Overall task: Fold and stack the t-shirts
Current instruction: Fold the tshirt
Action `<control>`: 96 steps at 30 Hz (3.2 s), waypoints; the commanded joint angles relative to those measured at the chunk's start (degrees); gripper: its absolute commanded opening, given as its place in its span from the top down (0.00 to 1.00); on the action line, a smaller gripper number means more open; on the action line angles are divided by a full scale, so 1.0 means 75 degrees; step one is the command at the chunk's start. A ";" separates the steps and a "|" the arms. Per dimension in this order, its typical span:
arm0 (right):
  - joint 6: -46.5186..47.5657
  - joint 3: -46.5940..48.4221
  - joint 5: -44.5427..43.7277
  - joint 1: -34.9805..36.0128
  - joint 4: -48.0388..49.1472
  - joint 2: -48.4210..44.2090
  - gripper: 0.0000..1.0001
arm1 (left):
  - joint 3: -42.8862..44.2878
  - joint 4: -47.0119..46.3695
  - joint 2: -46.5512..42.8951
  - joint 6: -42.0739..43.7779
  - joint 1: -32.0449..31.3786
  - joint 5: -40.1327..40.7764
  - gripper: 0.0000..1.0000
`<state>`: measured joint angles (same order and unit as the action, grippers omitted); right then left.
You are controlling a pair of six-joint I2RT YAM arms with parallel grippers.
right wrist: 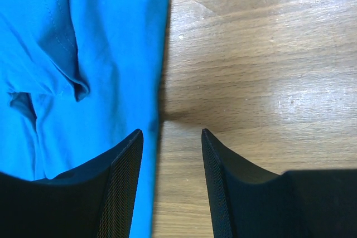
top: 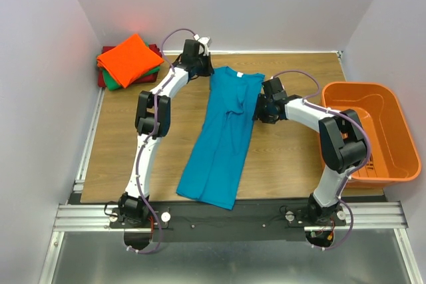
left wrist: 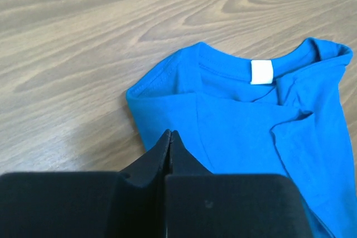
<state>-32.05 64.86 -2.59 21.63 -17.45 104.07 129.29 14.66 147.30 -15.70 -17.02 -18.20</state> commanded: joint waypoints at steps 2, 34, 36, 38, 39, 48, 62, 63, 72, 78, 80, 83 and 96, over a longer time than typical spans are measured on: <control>-0.0179 0.0012 0.0017 -0.0048 0.0171 0.0104 0.47 | -0.0304 -0.0114 -0.0116 -0.0109 0.0019 0.0256 0.70; 0.0124 0.4053 -0.0228 -0.0071 -0.0133 0.3677 0.61 | 0.0702 -0.1705 0.0926 -0.1761 0.0663 -0.0458 1.00; 0.0265 0.4242 -0.0311 -0.0130 -0.0146 0.3934 0.59 | 0.0656 -0.1930 0.0902 -0.1890 0.0803 -0.0282 1.00; 0.0325 0.4407 -0.0252 -0.0270 -0.0274 0.4030 0.52 | 0.0725 -0.2327 0.0960 -0.2042 0.0990 -0.0292 1.00; 0.0290 0.4383 -0.0218 -0.0305 -0.0321 0.4042 0.48 | 0.0842 -0.2352 0.1042 -0.2136 0.1038 -0.0362 1.00; 0.0067 0.3283 0.0110 -0.0552 -0.0474 0.2872 0.32 | 0.0517 -0.3313 0.0063 -0.2839 0.1261 -0.1114 0.57; -0.1010 0.0249 -0.0545 0.2353 -0.0943 -0.1079 0.35 | -0.1762 -0.1256 -0.1537 -0.2126 0.0992 0.0246 0.59; -0.1081 0.0142 -0.0684 0.2575 -0.0919 -0.1126 0.36 | -0.1631 -0.1077 -0.1431 -0.1986 0.0933 0.0351 0.58; -0.1375 0.0724 -0.1447 0.4486 -0.0813 -0.0297 0.36 | 0.0127 0.0202 0.0256 -0.0954 0.0757 0.0129 0.47; -0.1421 0.1231 -0.1530 0.5365 -0.0814 0.0549 0.36 | 0.0151 0.0366 0.0539 -0.0579 0.0546 0.0609 0.47; -0.1468 0.1417 -0.1576 0.5739 -0.0825 0.0818 0.36 | 0.0256 0.0436 0.0574 -0.0485 0.0546 0.0621 0.48; -0.1515 0.1628 -0.1693 0.6174 -0.0872 0.1099 0.36 | 0.0292 0.0460 0.0609 -0.0414 0.0546 0.0610 0.54; -0.1761 0.2203 -0.1999 0.7136 -0.1540 0.1650 0.38 | 0.0163 0.0226 0.0539 -0.0531 0.0546 0.0586 0.84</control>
<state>-43.57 79.90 -14.96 74.02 -25.69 113.75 130.45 16.12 150.47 -19.77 -13.08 -14.48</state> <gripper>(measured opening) 0.634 0.179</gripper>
